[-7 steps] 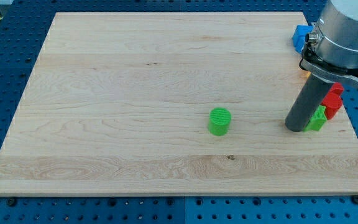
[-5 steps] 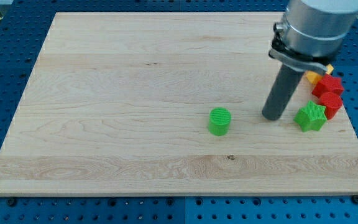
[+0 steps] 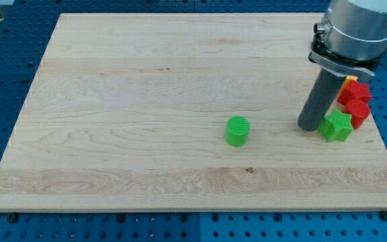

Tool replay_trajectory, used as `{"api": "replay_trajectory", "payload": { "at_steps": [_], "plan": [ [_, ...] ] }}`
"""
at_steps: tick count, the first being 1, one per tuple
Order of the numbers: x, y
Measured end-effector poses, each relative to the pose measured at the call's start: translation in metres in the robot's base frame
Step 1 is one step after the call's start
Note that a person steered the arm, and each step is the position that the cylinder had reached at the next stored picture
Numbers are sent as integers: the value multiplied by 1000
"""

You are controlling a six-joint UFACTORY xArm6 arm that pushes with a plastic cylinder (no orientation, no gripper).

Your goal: Put the green star to the bottom of the red circle

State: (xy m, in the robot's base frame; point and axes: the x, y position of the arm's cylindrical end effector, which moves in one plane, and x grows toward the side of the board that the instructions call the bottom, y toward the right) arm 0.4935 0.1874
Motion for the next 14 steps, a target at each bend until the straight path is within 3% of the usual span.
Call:
{"api": "replay_trajectory", "payload": {
  "at_steps": [14],
  "plan": [
    [36, 45]
  ]
}}
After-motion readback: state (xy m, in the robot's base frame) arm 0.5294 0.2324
